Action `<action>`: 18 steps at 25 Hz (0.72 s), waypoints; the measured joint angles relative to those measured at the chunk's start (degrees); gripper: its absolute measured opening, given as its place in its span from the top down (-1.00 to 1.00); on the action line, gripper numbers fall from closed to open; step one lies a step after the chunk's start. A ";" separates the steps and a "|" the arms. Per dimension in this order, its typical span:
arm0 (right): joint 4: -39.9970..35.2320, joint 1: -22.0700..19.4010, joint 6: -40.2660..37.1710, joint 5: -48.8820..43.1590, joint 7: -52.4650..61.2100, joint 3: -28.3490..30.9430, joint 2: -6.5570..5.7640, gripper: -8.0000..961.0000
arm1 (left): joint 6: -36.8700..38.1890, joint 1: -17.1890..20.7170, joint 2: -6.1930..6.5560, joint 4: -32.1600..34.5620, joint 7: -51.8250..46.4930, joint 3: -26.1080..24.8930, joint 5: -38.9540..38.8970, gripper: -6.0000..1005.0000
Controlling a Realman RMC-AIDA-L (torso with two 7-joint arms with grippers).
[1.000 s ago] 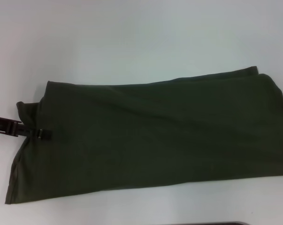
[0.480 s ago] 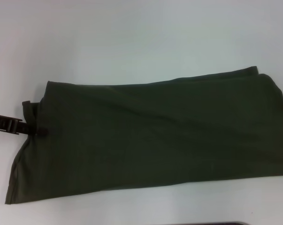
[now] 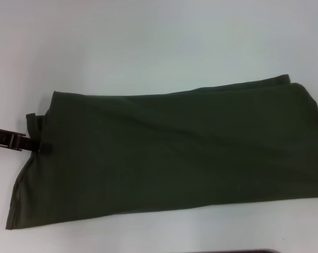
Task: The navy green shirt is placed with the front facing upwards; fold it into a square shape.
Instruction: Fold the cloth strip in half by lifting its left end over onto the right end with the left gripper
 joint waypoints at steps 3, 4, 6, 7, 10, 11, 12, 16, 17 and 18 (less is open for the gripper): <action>0.00 0.03 0.00 0.01 0.00 0.00 0.00 -0.87 | -0.46 0.14 -0.24 -0.38 -0.03 1.01 0.00 0.19; 0.00 0.03 0.00 0.06 0.00 0.00 0.00 -0.87 | -0.46 0.14 -0.24 -0.38 -0.03 1.04 0.00 0.20; 0.00 0.00 -0.03 0.11 0.00 0.01 0.00 -0.87 | -0.30 0.09 -0.15 -0.15 0.04 1.19 0.00 0.23; 0.00 -0.03 -0.06 0.14 0.00 0.05 0.00 -0.87 | -0.25 0.05 -0.11 -0.11 0.07 1.22 0.00 0.24; 0.00 -0.17 -0.09 0.17 0.00 0.31 -0.01 -0.86 | -0.54 0.01 -0.04 -0.07 -0.13 1.18 -0.02 0.29; 0.00 -0.24 -0.09 0.17 0.00 0.48 -0.04 -0.86 | -0.66 0.01 -0.04 -0.06 -0.18 1.16 -0.04 0.30; 0.00 -0.24 -0.10 0.18 0.00 0.53 -0.05 -0.86 | -0.72 0.01 -0.04 -0.05 -0.19 1.16 -0.05 0.31; -0.05 -0.35 -0.18 0.18 -0.06 0.62 -0.07 -0.86 | -0.87 -0.02 -0.06 -0.01 -0.16 1.17 -0.07 0.42; -0.05 -0.37 -0.18 0.18 -0.07 0.62 -0.07 -0.86 | -0.88 -0.02 -0.06 0.02 -0.16 1.17 -0.08 0.49; -0.06 -0.39 -0.18 0.18 -0.07 0.62 -0.08 -0.86 | -0.89 -0.03 -0.07 0.04 -0.16 1.18 -0.09 0.55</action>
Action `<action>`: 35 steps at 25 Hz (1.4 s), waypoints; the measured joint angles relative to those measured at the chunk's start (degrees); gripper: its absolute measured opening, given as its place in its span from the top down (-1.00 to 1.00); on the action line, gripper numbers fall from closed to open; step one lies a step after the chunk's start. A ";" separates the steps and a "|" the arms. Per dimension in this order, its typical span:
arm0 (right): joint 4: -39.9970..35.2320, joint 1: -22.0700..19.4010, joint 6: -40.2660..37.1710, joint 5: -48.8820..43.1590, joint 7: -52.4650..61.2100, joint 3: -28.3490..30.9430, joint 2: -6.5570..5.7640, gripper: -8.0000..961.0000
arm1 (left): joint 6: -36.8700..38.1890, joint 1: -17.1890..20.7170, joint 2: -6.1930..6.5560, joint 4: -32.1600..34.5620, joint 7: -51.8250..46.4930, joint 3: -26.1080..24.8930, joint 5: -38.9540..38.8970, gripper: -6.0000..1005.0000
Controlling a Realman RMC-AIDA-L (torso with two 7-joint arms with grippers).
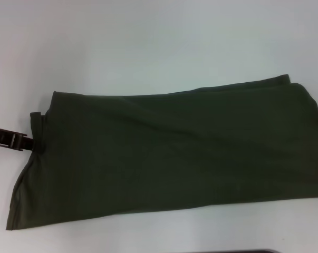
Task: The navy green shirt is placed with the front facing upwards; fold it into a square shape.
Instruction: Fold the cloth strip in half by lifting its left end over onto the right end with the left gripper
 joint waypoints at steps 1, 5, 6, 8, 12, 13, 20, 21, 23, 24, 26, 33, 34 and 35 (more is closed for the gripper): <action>-0.01 -0.01 0.00 0.00 0.00 0.00 -0.01 -0.86 | 0.00 -0.01 -0.01 0.02 0.00 0.01 -0.01 0.62; -0.03 0.00 0.00 0.00 -0.01 0.00 -0.01 -0.86 | 0.05 -0.02 -0.03 0.04 0.00 -0.13 -0.16 0.87; -0.03 0.03 0.00 0.00 -0.03 0.00 -0.01 -0.86 | 0.21 -0.02 -0.04 0.02 0.00 -0.27 -0.39 0.92; -0.03 0.11 0.00 0.00 -0.06 0.00 -0.01 -0.86 | 0.94 -0.03 -0.13 -0.23 -0.03 -0.43 -1.13 0.93; 0.04 0.24 0.01 -0.01 -0.14 0.00 -0.01 -0.87 | 2.48 -0.24 -0.21 -0.56 -0.10 -0.51 -3.11 0.93; 0.08 0.29 0.01 -0.01 -0.17 0.00 0.01 -0.87 | 2.76 -0.26 -0.23 -0.73 -0.10 -0.51 -3.65 0.93; 0.27 0.45 0.01 -0.01 -0.34 -0.39 0.33 -0.87 | 4.54 -0.28 -1.00 -3.73 -0.28 -0.56 -5.11 0.93; 0.25 0.48 0.01 -0.01 -0.35 -0.41 0.35 -0.87 | 4.69 -0.28 -1.14 -4.34 -0.29 -0.55 -5.12 0.93; 0.24 0.52 0.01 -0.01 -0.36 -0.45 0.37 -0.87 | 4.81 -0.26 -1.20 -5.04 -0.29 -0.53 -5.14 0.93; 0.24 0.52 0.01 -0.01 -0.36 -0.45 0.40 -0.87 | 4.84 -0.19 -1.14 -5.29 -0.29 -0.53 -5.15 0.93; 0.26 0.53 0.01 -0.01 -0.37 -0.45 0.45 -0.86 | 4.86 0.00 -0.83 -5.58 -0.29 -0.74 -5.17 0.93; 0.30 0.92 0.01 -0.01 -0.12 -0.34 0.66 -0.86 | 4.56 0.59 0.37 -5.75 -0.23 -1.10 -4.87 0.92; 0.32 0.99 0.01 -0.01 -0.10 -0.28 0.69 -0.86 | 4.51 0.63 0.53 -5.70 -0.21 -1.11 -4.80 0.92; 0.33 1.04 0.01 -0.01 -0.09 -0.25 0.69 -0.86 | 4.46 0.68 0.77 -5.57 -0.19 -1.11 -4.68 0.92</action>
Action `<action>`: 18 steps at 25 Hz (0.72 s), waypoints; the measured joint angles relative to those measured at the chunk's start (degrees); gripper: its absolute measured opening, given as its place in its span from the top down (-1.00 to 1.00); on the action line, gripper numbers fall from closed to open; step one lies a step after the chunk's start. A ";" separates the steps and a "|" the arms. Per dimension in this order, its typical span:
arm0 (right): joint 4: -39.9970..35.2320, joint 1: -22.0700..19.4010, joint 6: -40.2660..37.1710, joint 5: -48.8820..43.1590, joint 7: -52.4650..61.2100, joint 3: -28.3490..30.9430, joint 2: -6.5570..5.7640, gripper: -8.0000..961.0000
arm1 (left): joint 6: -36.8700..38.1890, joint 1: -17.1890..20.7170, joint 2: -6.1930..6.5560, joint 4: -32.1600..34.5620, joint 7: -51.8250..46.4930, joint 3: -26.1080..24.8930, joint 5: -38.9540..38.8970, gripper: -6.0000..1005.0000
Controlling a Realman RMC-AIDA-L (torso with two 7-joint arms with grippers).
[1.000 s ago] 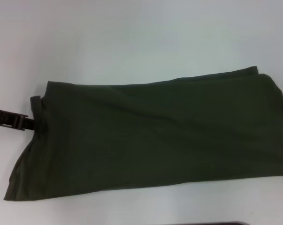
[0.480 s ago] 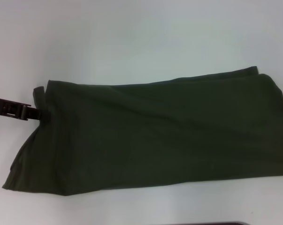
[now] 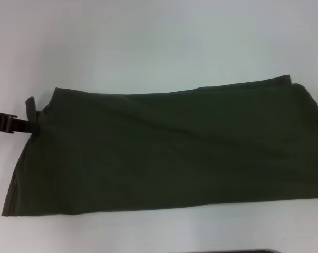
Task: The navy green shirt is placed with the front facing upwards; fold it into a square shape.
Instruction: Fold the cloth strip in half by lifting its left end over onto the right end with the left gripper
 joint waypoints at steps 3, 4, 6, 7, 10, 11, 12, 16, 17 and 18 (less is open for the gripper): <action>0.06 0.14 -0.03 0.00 0.01 0.10 0.00 -0.86 | -0.12 0.14 0.62 0.48 -0.04 -0.06 0.10 0.91; 0.07 0.20 -0.04 0.00 0.02 0.12 0.01 -0.86 | -0.16 0.20 0.74 0.50 -0.06 -0.09 0.10 0.91; 0.08 0.30 -0.06 0.00 0.03 0.20 0.01 -0.86 | -0.20 0.35 0.92 0.52 -0.07 -0.09 0.13 0.90; 0.08 0.35 -0.08 0.00 0.03 0.22 0.01 -0.86 | -0.24 0.40 0.99 0.52 -0.08 -0.09 0.18 0.90; 0.08 0.55 -0.09 0.00 0.04 0.26 0.01 -0.86 | -0.33 0.59 1.18 0.52 -0.09 -0.09 0.26 0.89; 0.08 0.59 -0.10 0.00 0.05 0.26 0.01 -0.86 | -0.32 0.64 1.22 0.52 -0.09 -0.09 0.26 0.89; 0.08 0.61 -0.12 0.00 0.05 0.24 0.00 -0.86 | -0.30 0.67 1.24 0.52 -0.09 -0.07 0.27 0.88; 0.08 0.63 -0.29 0.00 0.13 0.25 -0.03 -0.86 | -0.37 0.70 1.18 0.51 -0.50 0.20 0.39 0.87; 0.07 0.63 -0.35 0.00 0.14 0.27 -0.05 -0.86 | -0.44 0.71 1.14 0.51 -0.74 0.31 0.59 0.87; 0.05 0.63 -0.38 0.00 0.14 0.26 -0.06 -0.87 | -0.47 0.70 1.12 0.51 -0.89 0.35 0.74 0.86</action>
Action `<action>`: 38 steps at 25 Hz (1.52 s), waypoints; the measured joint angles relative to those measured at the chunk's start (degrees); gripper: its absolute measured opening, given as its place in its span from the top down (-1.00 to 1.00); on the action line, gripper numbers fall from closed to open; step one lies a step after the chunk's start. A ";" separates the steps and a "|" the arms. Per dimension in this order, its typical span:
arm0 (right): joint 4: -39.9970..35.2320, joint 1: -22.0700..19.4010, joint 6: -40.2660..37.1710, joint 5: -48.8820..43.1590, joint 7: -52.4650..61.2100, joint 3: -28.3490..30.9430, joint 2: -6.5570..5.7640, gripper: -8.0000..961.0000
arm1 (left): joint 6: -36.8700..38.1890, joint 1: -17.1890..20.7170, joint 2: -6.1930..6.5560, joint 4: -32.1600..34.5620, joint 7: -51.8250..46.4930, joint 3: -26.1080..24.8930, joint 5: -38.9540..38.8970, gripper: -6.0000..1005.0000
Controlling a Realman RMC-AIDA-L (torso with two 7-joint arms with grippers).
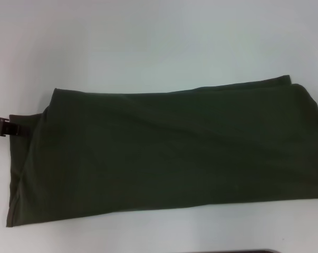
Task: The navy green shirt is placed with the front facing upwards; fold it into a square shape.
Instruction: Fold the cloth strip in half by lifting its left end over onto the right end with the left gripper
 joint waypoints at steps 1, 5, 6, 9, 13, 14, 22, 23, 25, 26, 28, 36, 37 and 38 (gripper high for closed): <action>-0.05 0.00 -0.03 0.00 0.00 0.00 0.00 -0.87 | -0.09 0.00 -0.08 0.00 -0.43 0.06 0.45 0.86; -0.15 0.05 -0.05 0.00 -0.09 0.00 -0.03 -0.87 | -0.21 -0.03 -0.46 -0.07 -1.45 0.07 1.62 0.85; -0.17 0.09 -0.06 0.00 -0.20 0.00 -0.03 -0.87 | -0.46 -0.02 -0.55 -0.10 -1.85 -0.16 1.80 0.85; -0.19 0.15 0.00 0.04 -0.53 -0.01 -0.03 -0.87 | -0.81 0.02 -0.54 -0.09 -2.52 -0.38 1.72 0.84; -0.32 0.17 0.09 0.42 -0.78 -0.04 0.03 -0.86 | -0.81 0.01 -0.59 -0.32 -2.70 -0.78 1.15 0.80; -0.32 0.17 0.07 0.71 -0.89 -0.05 0.03 -0.86 | -0.84 -0.02 -0.68 -0.35 -2.69 -0.90 1.14 0.76; 0.00 -0.02 -0.05 2.21 -1.74 -0.04 0.08 -0.86 | -2.76 0.08 -1.56 -0.28 -0.94 -2.05 -2.80 0.27; 0.00 0.01 -0.06 2.32 -1.75 -0.03 0.11 -0.86 | -2.84 0.13 -1.63 -0.22 -0.29 -2.38 -4.04 0.19; 0.03 0.04 -0.07 2.67 -1.91 -0.01 0.20 -0.87 | -2.99 0.31 -1.86 -0.09 0.76 -2.80 -5.95 0.11; 0.05 0.05 -0.09 2.85 -2.01 -0.01 0.23 -0.87 | -3.03 0.37 -2.00 -0.08 1.11 -2.86 -6.53 0.07; 0.09 0.06 -0.15 3.00 -2.16 -0.04 0.26 -0.87 | -3.41 0.53 -2.30 -0.09 1.61 -2.89 -7.27 -0.02; -0.23 0.28 0.38 3.01 -3.15 -0.01 0.95 -0.87 | -7.52 2.22 -4.51 0.99 5.81 -3.57 -14.04 -0.39; -0.34 0.34 0.44 3.01 -3.15 -0.01 0.96 -0.87 | -8.28 2.46 -4.79 1.30 6.17 -3.71 -15.32 -0.45; -0.35 0.40 0.46 3.01 -3.10 -0.02 0.97 -0.87 | -8.89 2.64 -5.05 1.59 6.43 -3.88 -16.38 -0.51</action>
